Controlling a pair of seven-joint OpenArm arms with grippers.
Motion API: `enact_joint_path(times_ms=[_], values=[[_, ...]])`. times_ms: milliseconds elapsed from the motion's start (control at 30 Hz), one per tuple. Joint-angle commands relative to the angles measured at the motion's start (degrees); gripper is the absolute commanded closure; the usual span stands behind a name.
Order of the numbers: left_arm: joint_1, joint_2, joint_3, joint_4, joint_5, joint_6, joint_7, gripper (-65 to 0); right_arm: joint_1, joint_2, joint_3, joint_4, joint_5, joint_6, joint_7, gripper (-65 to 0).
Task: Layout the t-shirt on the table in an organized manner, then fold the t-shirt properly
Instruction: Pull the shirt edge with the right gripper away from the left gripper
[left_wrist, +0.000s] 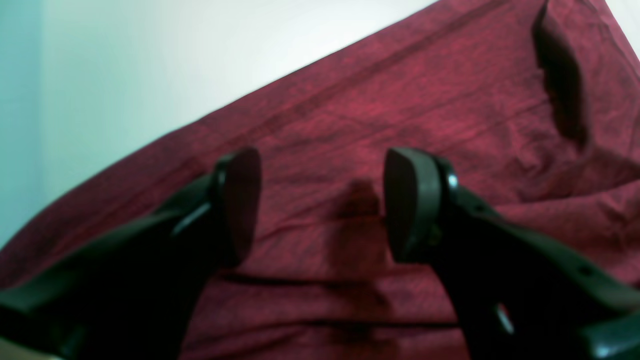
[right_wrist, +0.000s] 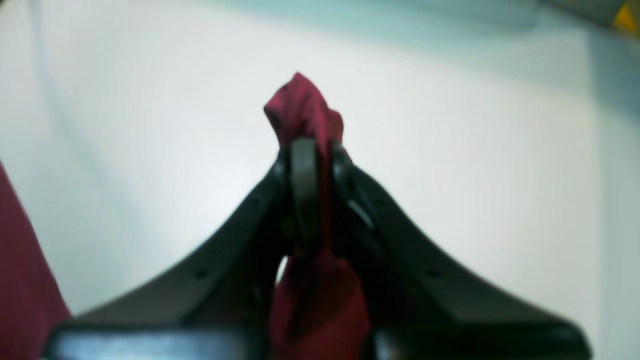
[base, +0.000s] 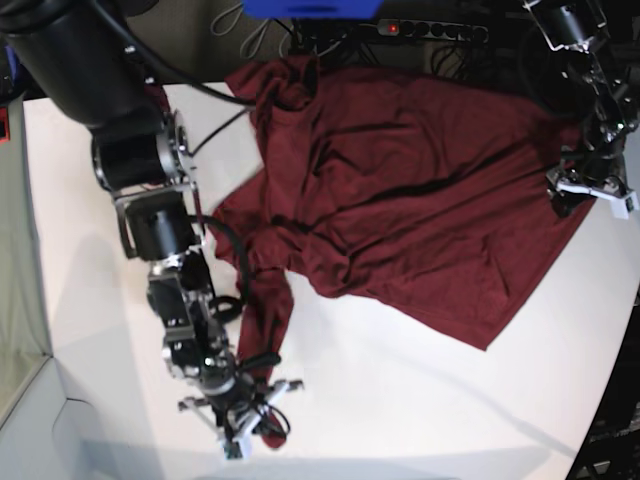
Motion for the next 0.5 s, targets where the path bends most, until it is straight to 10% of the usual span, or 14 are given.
enact_joint_path(times_ms=[0,467], values=[[0.35,-0.51,0.01,0.18,0.70,0.71,1.92,-38.4,3.18,-0.89,0.38,1.02,0.42,-0.07,1.26,0.0],[0.35,-0.60,-0.25,0.18,0.70,0.71,1.83,-38.4,13.29,-8.89,0.30,0.75,0.15,0.02,1.26,0.0]])
